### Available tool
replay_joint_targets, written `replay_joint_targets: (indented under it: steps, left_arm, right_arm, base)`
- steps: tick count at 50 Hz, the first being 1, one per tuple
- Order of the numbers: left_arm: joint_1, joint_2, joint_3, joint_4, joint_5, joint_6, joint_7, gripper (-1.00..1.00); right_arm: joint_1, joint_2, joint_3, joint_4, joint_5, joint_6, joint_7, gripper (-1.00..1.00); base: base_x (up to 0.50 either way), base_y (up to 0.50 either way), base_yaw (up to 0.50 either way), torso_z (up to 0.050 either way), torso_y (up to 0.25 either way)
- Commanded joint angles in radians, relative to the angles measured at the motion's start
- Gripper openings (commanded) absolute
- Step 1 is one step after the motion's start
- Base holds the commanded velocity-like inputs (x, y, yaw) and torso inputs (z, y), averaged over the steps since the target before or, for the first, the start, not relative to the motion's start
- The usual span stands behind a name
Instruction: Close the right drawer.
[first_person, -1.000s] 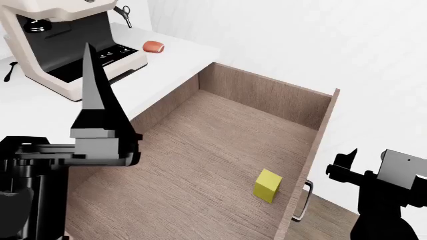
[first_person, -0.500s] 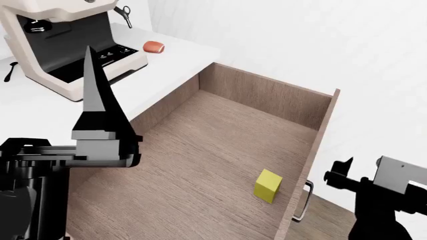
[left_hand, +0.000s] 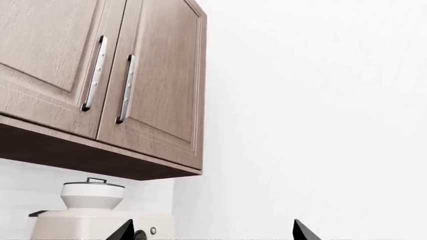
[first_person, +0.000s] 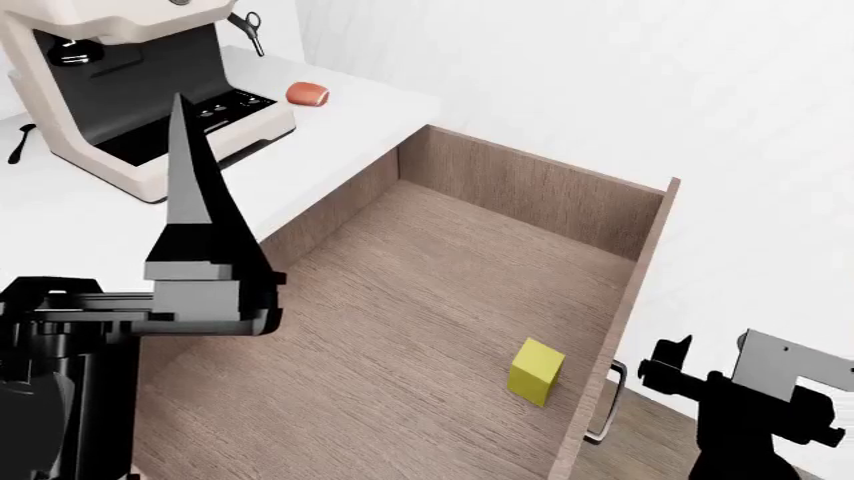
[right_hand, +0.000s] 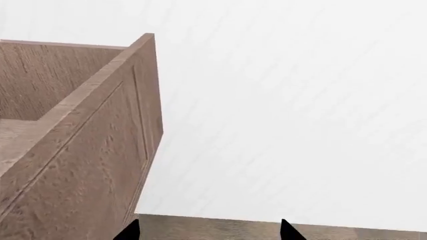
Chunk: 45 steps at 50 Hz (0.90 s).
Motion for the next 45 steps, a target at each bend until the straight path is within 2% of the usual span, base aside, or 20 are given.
replay_joint_targets:
  steps: [1, 45]
  left_arm:
    - [0.013, -0.002, -0.004, -0.002, 0.007, 0.003, 0.001, 1.0]
    - [0.018, 0.0, -0.035, 0.01, -0.008, -0.018, 0.007, 1.0]
  right_arm:
    - [0.011, -0.003, -0.013, 0.075, 0.007, -0.039, -0.004, 1.0]
    - [0.103, 0.001, -0.104, 0.207, 0.014, -0.087, -0.024, 1.0]
  base:
    - [0.0, 0.0, 0.0, 0.0, 0.0]
    - [0.0, 0.0, 0.0, 0.0, 0.0]
